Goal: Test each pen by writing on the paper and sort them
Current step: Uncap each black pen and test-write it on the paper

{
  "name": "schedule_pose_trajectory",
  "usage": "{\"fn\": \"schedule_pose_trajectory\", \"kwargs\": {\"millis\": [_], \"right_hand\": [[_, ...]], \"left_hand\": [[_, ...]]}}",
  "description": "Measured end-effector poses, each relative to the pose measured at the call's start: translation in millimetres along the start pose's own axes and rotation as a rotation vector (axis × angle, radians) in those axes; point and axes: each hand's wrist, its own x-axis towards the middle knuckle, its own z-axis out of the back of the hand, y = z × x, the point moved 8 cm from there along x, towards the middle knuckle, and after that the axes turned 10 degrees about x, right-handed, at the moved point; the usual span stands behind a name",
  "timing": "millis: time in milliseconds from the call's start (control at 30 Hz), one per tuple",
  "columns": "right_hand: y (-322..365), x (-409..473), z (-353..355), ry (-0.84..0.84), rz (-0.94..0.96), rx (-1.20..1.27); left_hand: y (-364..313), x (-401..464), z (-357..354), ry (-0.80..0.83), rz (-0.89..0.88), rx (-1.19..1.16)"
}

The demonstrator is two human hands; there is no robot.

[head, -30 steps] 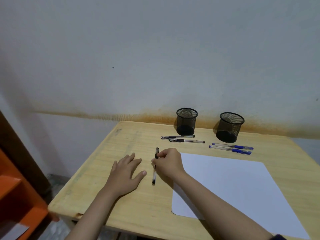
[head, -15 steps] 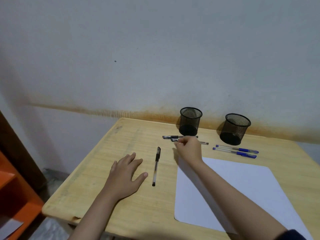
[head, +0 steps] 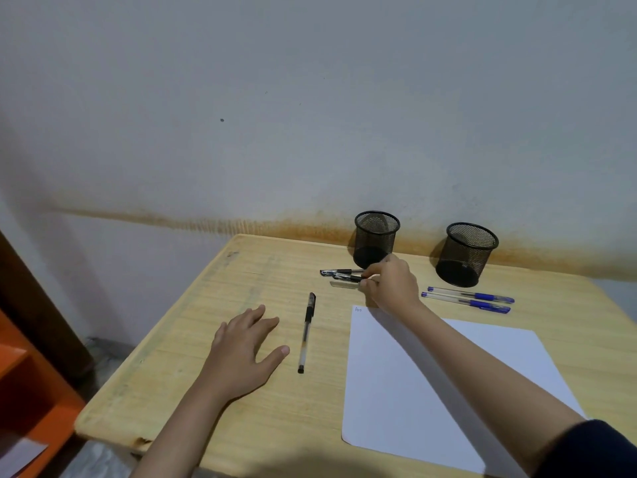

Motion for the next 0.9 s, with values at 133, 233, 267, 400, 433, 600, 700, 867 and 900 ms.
{"fn": "schedule_pose_trajectory", "kwargs": {"millis": [133,233,267,400,433,600,700,867,900], "right_hand": [[17.5,-26.7,21.2,0.023,0.169,0.07],[29.5,-54.9,39.5,0.036,0.283,0.168],[32.5,-64.0,43.1,0.048,0.31,0.174],[40.3,-94.6,53.5,0.081,0.399,0.164],[41.9,-100.7,56.7,0.074,0.423,0.16],[49.9,-120.8,77.3,-0.037,0.561,0.095],[49.6,-137.2,90.3,-0.179,0.629,0.141],[30.4,-154.5,98.8,-0.361,0.474,0.477],[28.0,-157.3,101.7,-0.42,0.47,0.483]], "left_hand": [[-4.2,-2.9,10.0,-0.009,0.054,-0.149],[-20.4,-9.4,28.1,-0.114,0.087,-0.403],[-31.9,-12.4,34.5,-0.15,0.078,-0.467],[-87.0,-23.7,50.0,-0.192,-0.006,-0.647],[-98.7,-25.0,49.8,-0.175,-0.034,-0.692],[-130.9,-28.7,60.0,-0.277,-0.089,-0.729],[-132.1,-29.0,64.1,-0.337,-0.044,-0.762],[-130.5,-24.0,65.6,-0.347,-0.052,-0.759],[-130.3,-24.0,65.1,-0.352,-0.048,-0.76]]}}
